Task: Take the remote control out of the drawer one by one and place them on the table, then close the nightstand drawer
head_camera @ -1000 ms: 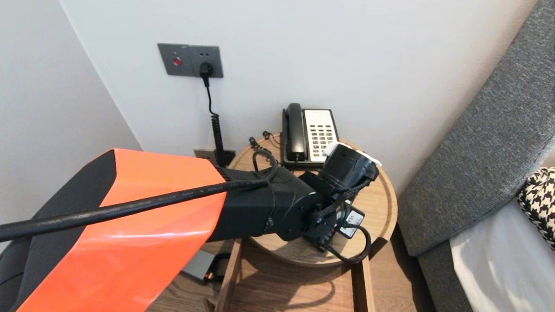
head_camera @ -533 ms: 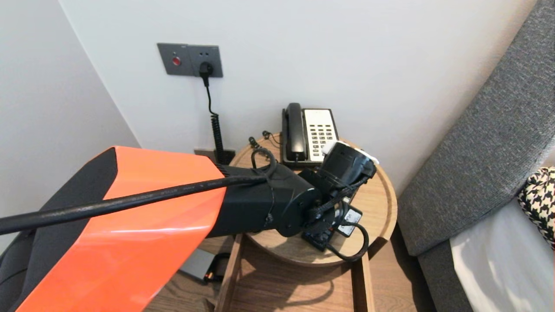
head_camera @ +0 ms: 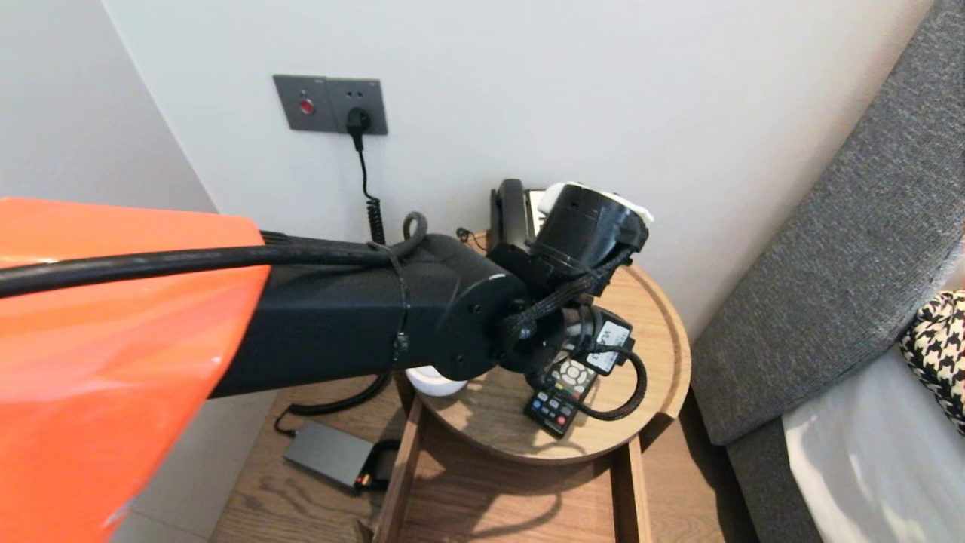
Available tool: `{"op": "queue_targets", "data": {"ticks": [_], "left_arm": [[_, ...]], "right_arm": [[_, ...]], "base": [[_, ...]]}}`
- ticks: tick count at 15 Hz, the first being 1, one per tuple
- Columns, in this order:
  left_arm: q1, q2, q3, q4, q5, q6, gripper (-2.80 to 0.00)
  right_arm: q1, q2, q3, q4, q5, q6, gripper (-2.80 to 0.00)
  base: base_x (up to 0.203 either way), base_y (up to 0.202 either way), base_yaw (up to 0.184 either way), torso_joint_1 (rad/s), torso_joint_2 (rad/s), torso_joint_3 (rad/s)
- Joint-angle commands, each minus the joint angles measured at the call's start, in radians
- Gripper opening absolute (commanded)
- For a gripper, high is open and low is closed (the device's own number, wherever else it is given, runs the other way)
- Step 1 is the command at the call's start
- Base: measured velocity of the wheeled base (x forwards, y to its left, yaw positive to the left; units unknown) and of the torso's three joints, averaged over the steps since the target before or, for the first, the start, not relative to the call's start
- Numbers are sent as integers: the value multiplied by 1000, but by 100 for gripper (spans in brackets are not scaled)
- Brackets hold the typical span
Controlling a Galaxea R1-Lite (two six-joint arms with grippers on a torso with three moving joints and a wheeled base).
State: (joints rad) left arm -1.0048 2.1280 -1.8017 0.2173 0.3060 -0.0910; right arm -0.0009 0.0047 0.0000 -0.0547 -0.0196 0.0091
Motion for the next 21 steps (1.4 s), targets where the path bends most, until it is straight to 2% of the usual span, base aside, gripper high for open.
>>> {"op": "queue_targets", "data": {"ticks": [1, 2, 8, 10, 12, 15, 18, 19, 21], "left_arm": [[15, -125, 17, 28, 2, -17, 0], [29, -171, 31, 42, 2, -22, -280], [97, -501, 229, 106, 2, -37, -280], [111, -611, 326, 164, 2, -73, -280], [161, -712, 490, 208, -11, -109, -280], [239, -836, 769, 227, -101, -153, -280], [261, -931, 1040, 237, -206, -203, -280], [263, -954, 1106, 249, -238, -210, -280], [260, -971, 1164, 348, -338, -195, -280]], "right_arm": [[0, 1, 26, -1, 0, 0, -280], [1, 1, 26, -1, 0, 0, -280], [-1, 1, 26, -1, 0, 0, -280], [-1, 1, 26, -1, 0, 0, -280], [-1, 1, 26, -1, 0, 0, -280], [-1, 1, 26, -1, 0, 0, -280], [1, 1, 26, -1, 0, 0, -280], [1, 1, 26, -1, 0, 0, -280], [-1, 1, 26, -1, 0, 0, -280]], "base": [[0, 0, 0, 0, 0, 0], [0, 0, 0, 0, 0, 0], [0, 0, 0, 0, 0, 0], [0, 0, 0, 0, 0, 0], [0, 0, 0, 0, 0, 0], [0, 0, 0, 0, 0, 0], [0, 0, 0, 0, 0, 0], [0, 0, 0, 0, 0, 0], [0, 0, 0, 0, 0, 0]]}}
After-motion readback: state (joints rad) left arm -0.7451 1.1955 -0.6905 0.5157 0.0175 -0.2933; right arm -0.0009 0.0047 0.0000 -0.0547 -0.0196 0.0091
